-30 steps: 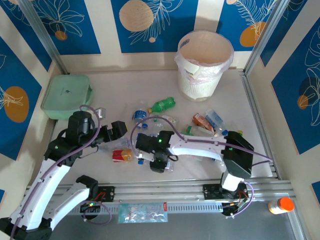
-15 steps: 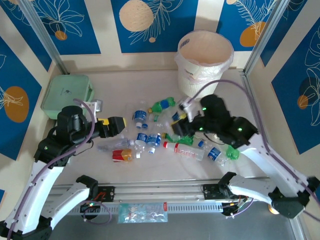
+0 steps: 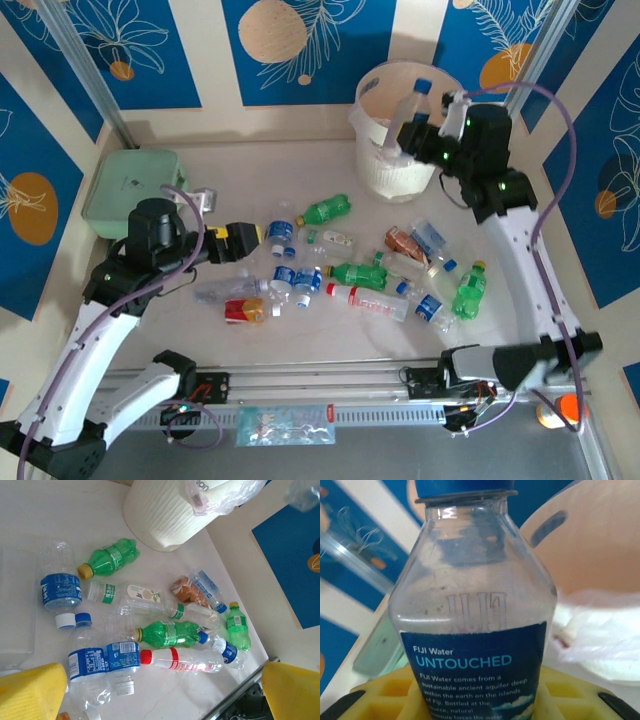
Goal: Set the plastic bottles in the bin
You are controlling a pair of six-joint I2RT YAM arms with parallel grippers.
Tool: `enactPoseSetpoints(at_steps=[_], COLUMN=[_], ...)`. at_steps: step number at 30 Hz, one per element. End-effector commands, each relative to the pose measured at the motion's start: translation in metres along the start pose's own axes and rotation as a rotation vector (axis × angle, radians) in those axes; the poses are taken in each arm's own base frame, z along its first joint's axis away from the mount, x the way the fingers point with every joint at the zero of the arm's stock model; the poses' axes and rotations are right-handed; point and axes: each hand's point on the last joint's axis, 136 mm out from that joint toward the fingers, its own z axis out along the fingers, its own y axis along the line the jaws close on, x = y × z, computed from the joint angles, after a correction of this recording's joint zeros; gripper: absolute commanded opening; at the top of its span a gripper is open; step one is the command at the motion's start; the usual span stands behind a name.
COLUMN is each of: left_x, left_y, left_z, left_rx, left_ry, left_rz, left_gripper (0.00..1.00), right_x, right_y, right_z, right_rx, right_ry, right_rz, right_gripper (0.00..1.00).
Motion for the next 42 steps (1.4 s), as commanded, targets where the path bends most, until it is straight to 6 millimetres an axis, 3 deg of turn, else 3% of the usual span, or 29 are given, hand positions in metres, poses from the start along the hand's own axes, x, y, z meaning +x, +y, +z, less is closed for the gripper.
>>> enactPoseSetpoints(at_steps=[1, 8, 13, 18, 23, 35, 42], left_x=[-0.014, -0.013, -0.014, -0.014, -0.015, -0.011, -0.005], left_y=[-0.015, -0.011, -0.012, -0.01, -0.007, 0.004, 0.015], left_z=[-0.002, 0.011, 0.014, 0.016, 0.017, 0.022, 0.024], left_rx=[0.05, 0.05, 0.047, 0.035, 0.013, -0.027, -0.073], left_ry=[-0.031, -0.006, 0.009, 0.018, 0.021, 0.031, 0.045], left_rz=[0.011, 0.002, 0.01, 0.019, 0.027, 0.045, 0.056], left_gripper=[0.99, 0.99, 0.99, 0.99, 0.99, 0.99, 0.99], right_x=[-0.035, -0.064, -0.07, -0.055, -0.025, 0.024, 0.021], right_y=[-0.026, -0.069, -0.095, -0.116, -0.127, -0.145, -0.138], right_z=[0.018, 0.076, 0.116, 0.152, 0.177, 0.204, 0.2], right_rx=[0.077, 0.136, 0.197, 0.273, 0.313, 0.35, 0.336], right_ry=[-0.055, -0.018, 0.023, 0.094, 0.166, 0.299, 0.302], right_rz=[0.083, 0.133, 0.14, 0.094, 0.042, -0.018, -0.034], right_gripper=[0.33, 0.33, 0.33, 0.34, 0.35, 0.48, 0.64])
